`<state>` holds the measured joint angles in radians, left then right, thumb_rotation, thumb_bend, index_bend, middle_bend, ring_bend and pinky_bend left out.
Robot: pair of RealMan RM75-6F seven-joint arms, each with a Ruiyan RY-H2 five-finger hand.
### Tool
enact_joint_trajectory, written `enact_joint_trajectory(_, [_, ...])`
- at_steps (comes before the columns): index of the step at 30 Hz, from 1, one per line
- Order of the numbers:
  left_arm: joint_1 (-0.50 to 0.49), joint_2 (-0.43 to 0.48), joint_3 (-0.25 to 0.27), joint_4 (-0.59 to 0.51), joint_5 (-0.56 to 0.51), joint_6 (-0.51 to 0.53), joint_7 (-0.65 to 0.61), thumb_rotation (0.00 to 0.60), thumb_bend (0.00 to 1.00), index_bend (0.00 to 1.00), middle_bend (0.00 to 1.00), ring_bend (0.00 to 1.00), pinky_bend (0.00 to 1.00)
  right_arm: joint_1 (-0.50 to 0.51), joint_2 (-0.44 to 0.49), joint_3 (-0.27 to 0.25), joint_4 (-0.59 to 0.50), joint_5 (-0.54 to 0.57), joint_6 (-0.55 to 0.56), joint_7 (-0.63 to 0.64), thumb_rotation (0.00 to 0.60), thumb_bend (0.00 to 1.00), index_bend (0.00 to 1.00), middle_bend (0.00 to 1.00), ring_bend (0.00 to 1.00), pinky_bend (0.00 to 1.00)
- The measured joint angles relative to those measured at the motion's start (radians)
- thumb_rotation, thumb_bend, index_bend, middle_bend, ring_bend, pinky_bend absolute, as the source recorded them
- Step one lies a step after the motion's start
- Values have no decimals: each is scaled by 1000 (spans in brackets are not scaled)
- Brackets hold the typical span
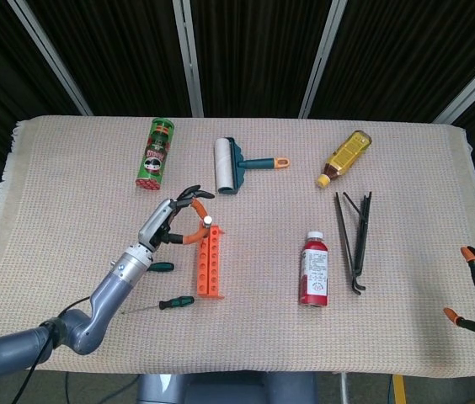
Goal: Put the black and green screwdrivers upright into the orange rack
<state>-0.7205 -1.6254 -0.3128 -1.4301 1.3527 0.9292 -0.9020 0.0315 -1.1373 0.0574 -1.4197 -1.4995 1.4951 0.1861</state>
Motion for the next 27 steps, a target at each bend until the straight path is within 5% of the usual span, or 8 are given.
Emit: enact_joint_trajectory(27, [9,-66,57,64,13,70,122,600,483,686,231,0,43,7,-3,2,8,12,-20,1,600,0,8,44,0,0])
